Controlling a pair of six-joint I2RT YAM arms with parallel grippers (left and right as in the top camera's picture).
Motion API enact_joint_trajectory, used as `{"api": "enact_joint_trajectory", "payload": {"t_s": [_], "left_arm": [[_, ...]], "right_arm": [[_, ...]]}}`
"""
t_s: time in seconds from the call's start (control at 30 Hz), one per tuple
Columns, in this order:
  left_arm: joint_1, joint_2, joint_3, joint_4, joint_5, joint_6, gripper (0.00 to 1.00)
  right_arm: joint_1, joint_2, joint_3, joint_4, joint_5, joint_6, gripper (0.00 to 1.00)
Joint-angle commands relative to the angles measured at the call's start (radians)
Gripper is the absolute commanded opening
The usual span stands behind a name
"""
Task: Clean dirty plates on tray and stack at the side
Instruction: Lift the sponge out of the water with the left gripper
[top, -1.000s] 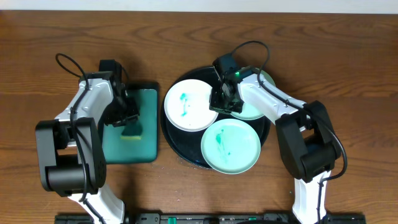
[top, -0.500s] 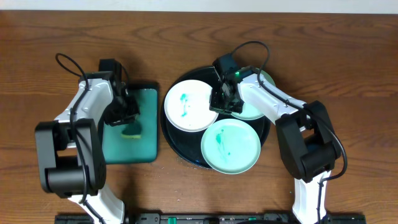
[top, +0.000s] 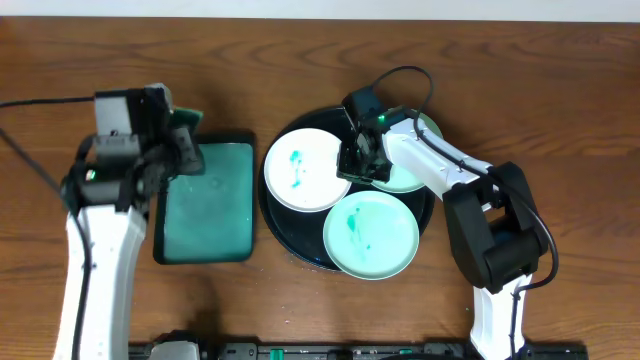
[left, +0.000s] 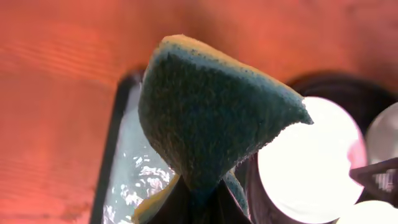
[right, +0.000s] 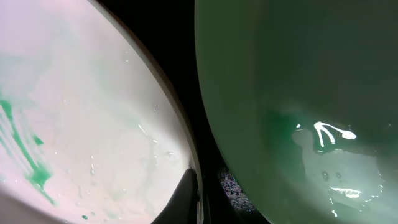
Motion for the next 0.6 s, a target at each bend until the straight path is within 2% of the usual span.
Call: {"api": "enact_joint_trajectory", "payload": {"t_s": [0.0,0.2,0.57], "left_arm": [[0.002,-0.094,0.011,0.034,-0.005,0.078,0.07],[0.002,-0.177,0.011,0.064,-0.005,0.087,0.07],[0.002,-0.178,0.011,0.063,-0.005,0.087,0.07]], "right_arm": [[0.020,0.033,-0.005,-0.011,0.000,-0.032,0.01],[0.020,0.033,-0.005,-0.010,0.000,-0.040,0.01],[0.020,0.033,-0.005,-0.010,0.000,-0.047,0.01]]}}
